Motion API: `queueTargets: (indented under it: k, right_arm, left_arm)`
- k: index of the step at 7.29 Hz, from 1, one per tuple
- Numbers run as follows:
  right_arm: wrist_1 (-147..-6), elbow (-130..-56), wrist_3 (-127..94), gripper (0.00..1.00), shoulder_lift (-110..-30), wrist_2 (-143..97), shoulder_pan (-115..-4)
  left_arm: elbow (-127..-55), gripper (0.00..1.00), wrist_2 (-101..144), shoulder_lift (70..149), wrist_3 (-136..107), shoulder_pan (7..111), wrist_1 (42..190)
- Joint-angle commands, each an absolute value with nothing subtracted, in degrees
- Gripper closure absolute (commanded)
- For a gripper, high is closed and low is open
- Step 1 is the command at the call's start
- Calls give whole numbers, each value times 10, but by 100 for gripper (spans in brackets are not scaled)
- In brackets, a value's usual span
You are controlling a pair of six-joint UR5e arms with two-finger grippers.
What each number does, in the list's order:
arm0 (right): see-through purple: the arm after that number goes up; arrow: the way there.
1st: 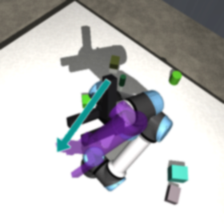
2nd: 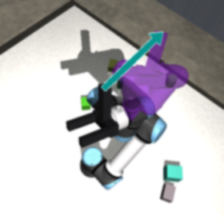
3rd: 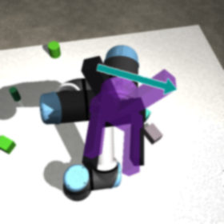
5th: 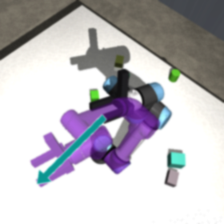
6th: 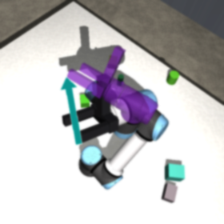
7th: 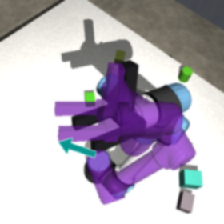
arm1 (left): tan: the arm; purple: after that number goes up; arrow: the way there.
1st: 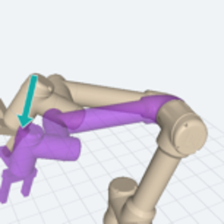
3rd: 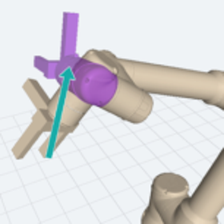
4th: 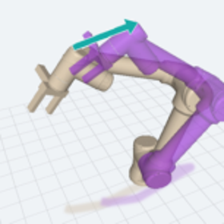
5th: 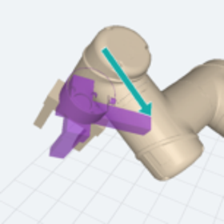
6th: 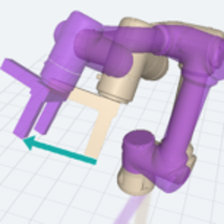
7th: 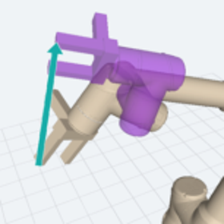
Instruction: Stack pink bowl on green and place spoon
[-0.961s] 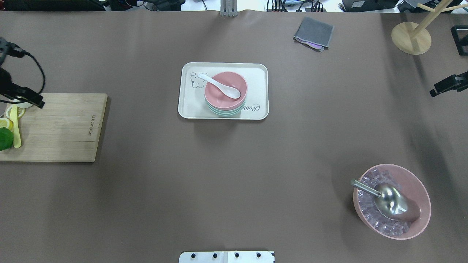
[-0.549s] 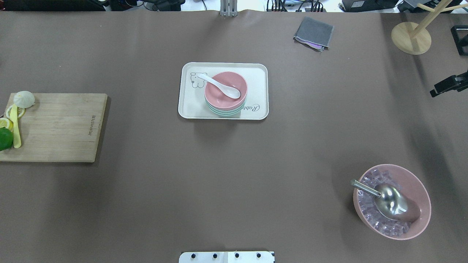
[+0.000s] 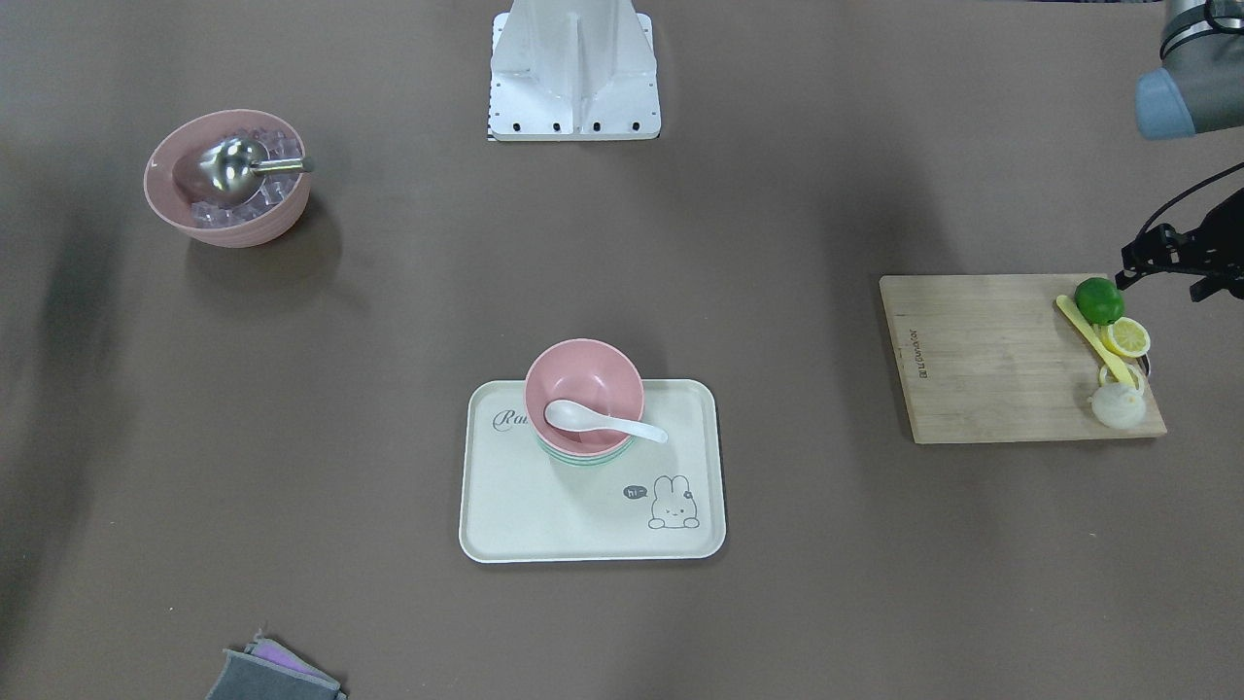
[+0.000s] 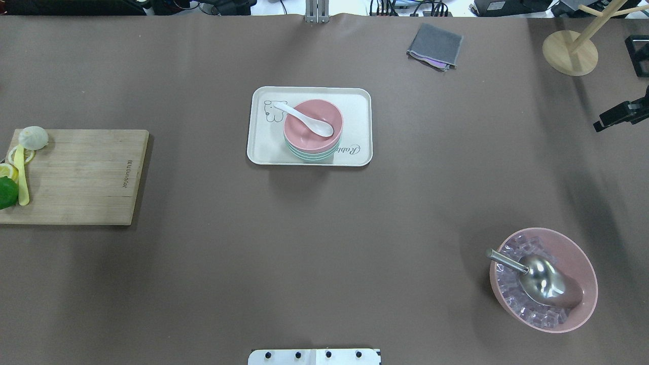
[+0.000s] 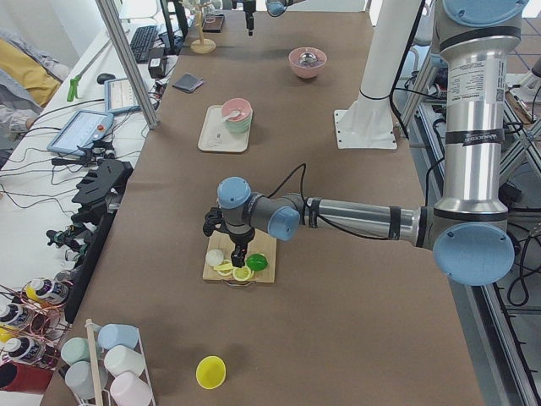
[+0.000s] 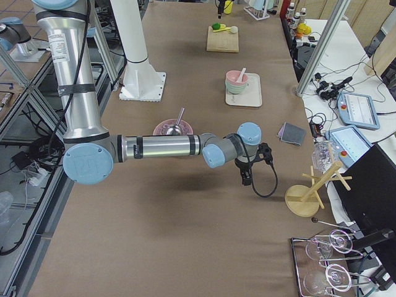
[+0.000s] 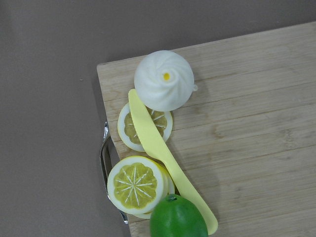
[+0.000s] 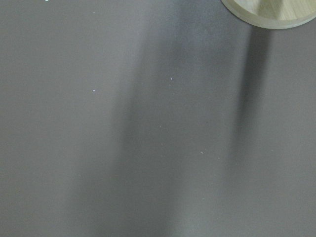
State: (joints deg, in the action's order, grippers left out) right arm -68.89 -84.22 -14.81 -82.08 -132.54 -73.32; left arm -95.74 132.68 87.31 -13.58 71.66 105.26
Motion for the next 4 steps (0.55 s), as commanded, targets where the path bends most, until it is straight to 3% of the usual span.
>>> queueTargets:
  k: [1,4]
  right_arm:
    - [-689,-833,-148,0,-817,-1325,-733]
    - [-688,-838,-155,0,-825,-1330,-734]
  left_arm:
    - [-961,2,1325,879,-136,716,1054]
    - [-977,2,1325,884,-134,717,1054]
